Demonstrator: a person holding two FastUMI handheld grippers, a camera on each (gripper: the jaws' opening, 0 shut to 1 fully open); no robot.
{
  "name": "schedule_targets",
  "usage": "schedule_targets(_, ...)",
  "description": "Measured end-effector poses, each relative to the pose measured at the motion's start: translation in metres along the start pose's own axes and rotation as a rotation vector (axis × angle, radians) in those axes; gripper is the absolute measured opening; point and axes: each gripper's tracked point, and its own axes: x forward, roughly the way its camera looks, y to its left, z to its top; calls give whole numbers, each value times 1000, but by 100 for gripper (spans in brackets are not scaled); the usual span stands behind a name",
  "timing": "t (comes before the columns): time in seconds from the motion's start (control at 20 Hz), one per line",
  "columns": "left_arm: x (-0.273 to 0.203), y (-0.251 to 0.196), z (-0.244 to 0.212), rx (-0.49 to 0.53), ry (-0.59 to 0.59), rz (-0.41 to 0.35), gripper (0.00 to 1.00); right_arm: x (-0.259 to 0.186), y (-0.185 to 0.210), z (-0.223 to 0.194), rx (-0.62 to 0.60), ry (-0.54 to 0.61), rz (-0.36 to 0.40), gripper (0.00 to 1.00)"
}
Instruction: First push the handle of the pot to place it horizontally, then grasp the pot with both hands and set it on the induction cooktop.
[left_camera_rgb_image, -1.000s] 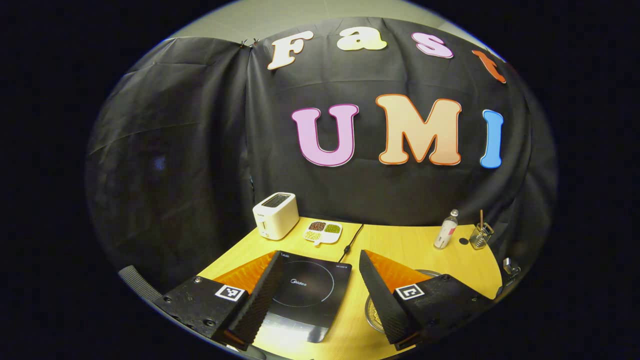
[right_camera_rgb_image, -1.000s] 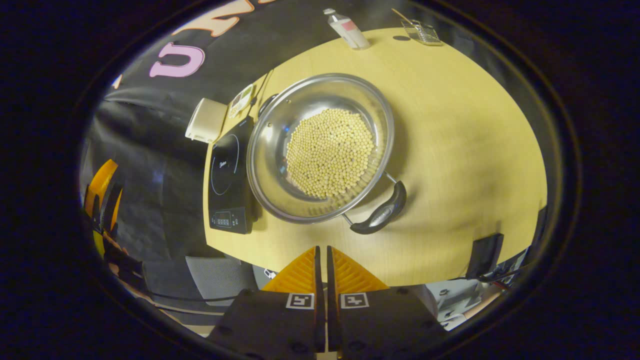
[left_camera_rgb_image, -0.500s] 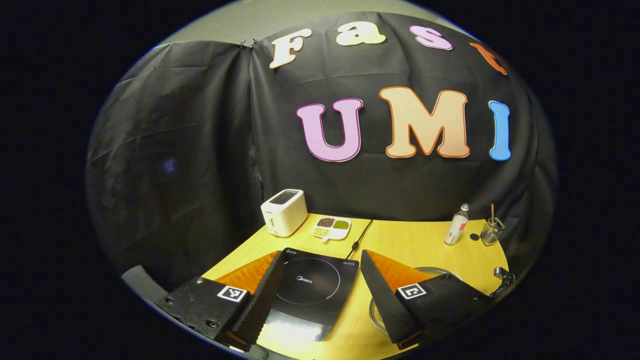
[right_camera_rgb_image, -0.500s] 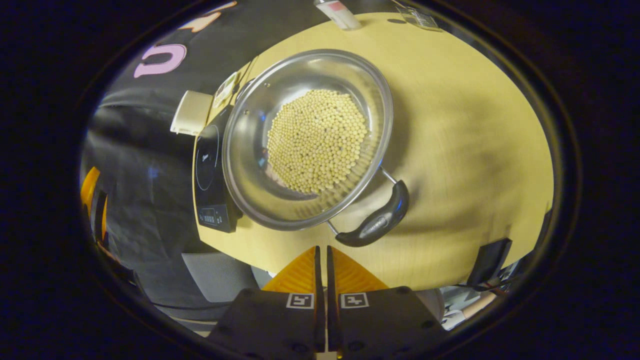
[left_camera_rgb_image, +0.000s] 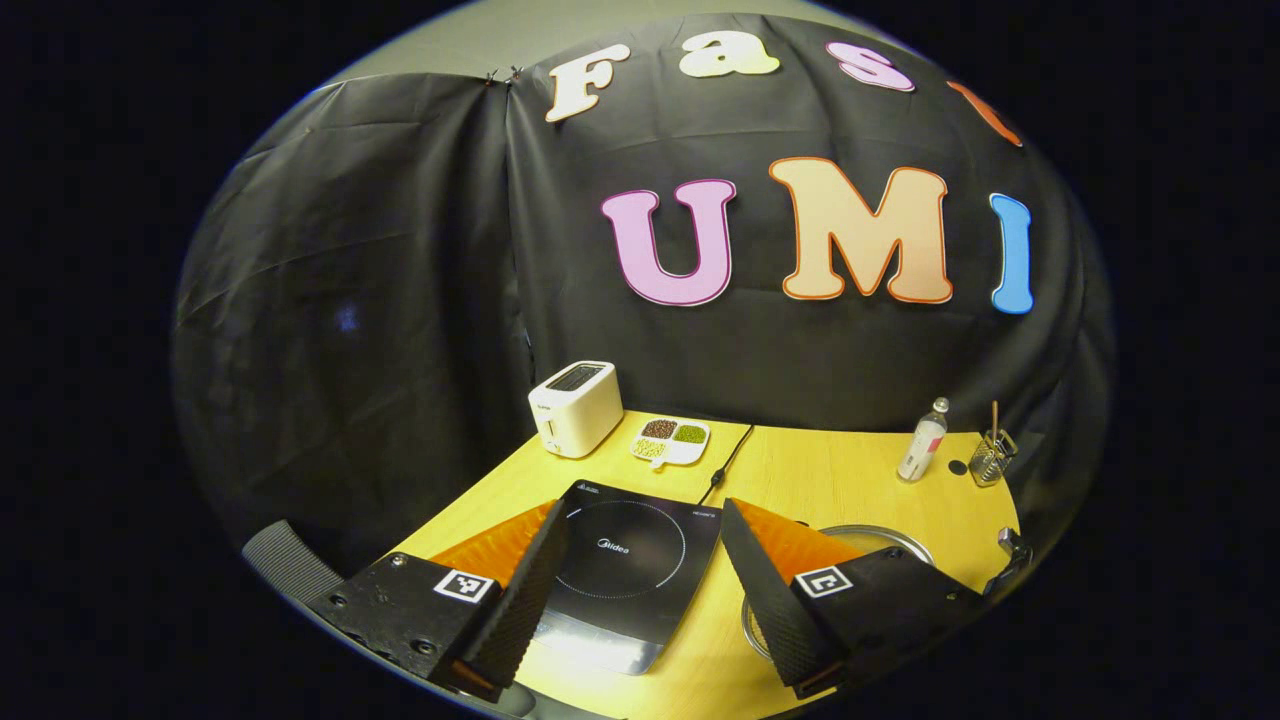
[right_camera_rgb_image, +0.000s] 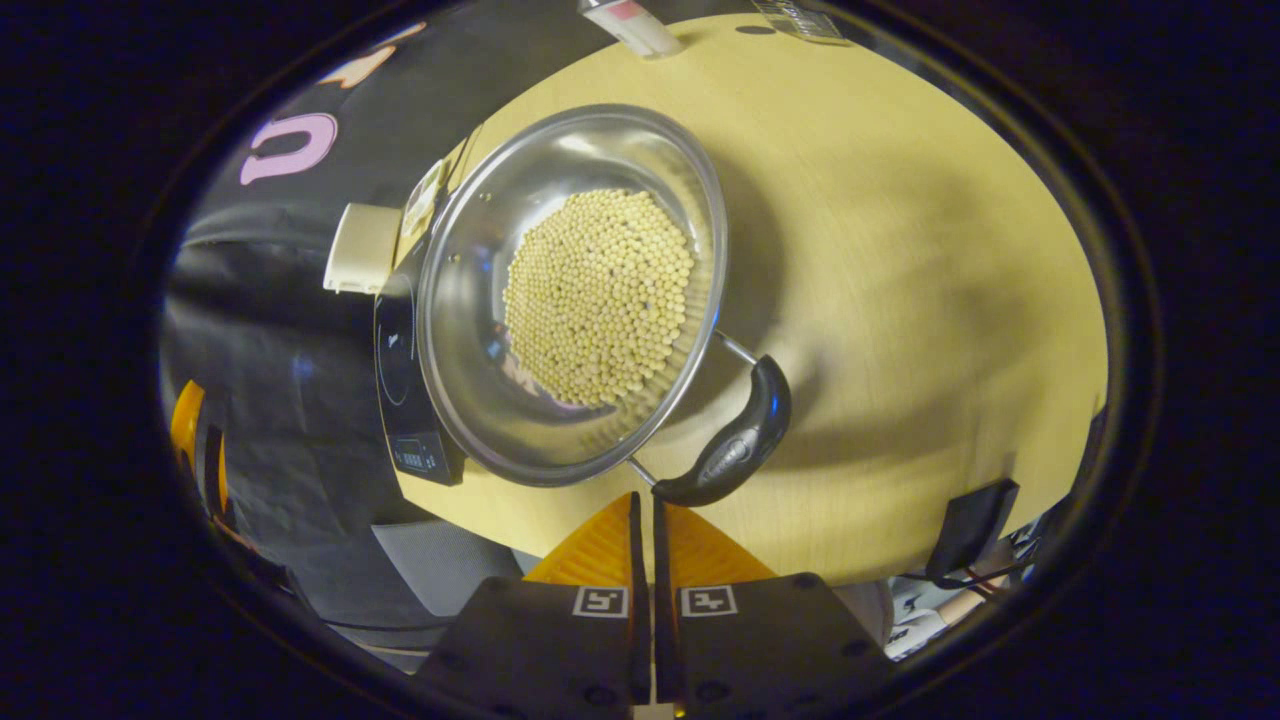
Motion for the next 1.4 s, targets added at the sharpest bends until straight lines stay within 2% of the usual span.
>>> schedule_targets(0.15, -1, -2, -1, -3, 3, -6, 94, -3, -6, 7, 23, -18, -2, 5)
schedule_targets(0.2, -2, -2, -2, -6, 4, -8, 94, -4, -7, 8, 30, -17, 3, 0)
schedule_targets(0.25, -2, -3, -3, -7, 6, -10, 94, -3, -8, 12, 43, -19, 5, 5)
schedule_targets(0.35, -1, -3, -5, 2, 11, -15, 94, -2, -12, 22, 63, -37, 3, 5)
schedule_targets(0.4, -1, -3, -5, 8, 14, -15, 94, -3, -15, 28, 68, -52, -2, 0)
schedule_targets(0.45, -1, -4, -5, 12, 15, -16, 94, -6, -19, 35, 73, -68, -10, 5)
schedule_targets(0.5, -1, -5, -4, 12, 13, -19, 94, -5, -21, 42, 82, -83, -13, 5)
schedule_targets(0.55, 0, -6, -5, 11, 13, -22, 94, -7, -23, 48, 97, -92, -14, 0)
schedule_targets(0.6, 0, -7, -5, 10, 13, -24, 94, -6, -24, 52, 112, -97, -12, 0)
schedule_targets(0.65, 0, -7, -5, 11, 16, -27, 94, -6, -25, 55, 125, -101, -9, 5)
schedule_targets(0.7, 0, -8, -6, 11, 16, -28, 94, -7, -24, 58, 138, -106, -6, 0)
schedule_targets(0.75, 1, -8, -6, 10, 17, -30, 94, -8, -27, 63, 145, -113, -6, 0)
schedule_targets(0.8, 1, -9, -6, 8, 20, -33, 94, -8, -27, 65, 144, -119, -7, 0)
schedule_targets(0.85, 3, -10, -7, 6, 21, -34, 94, -10, -29, 67, 144, -124, -12, 4)
schedule_targets(0.95, 4, -12, -9, 2, 29, -38, 94, -12, -32, 75, 143, -137, -21, 4)
schedule_targets(1.0, 5, -13, -9, 2, 32, -39, 94, -12, -34, 77, 141, -143, -24, 0)
schedule_targets(1.05, 5, -13, -10, 1, 33, -39, 94, -13, -36, 81, 142, -148, -26, 4)
schedule_targets(1.2, 7, -14, -13, 2, 42, -38, 94, -11, -37, 94, 147, -164, -33, 4)
schedule_targets(1.25, 8, -13, -15, 3, 45, -38, 94, -11, -38, 98, 147, -171, -38, 0)
schedule_targets(1.35, 8, -13, -17, 7, 52, -34, 94, -10, -40, 103, 147, -177, -48, 5)
schedule_targets(1.4, 9, -12, -18, 11, 56, -32, 94, -9, -40, 105, 153, -179, -46, 0)
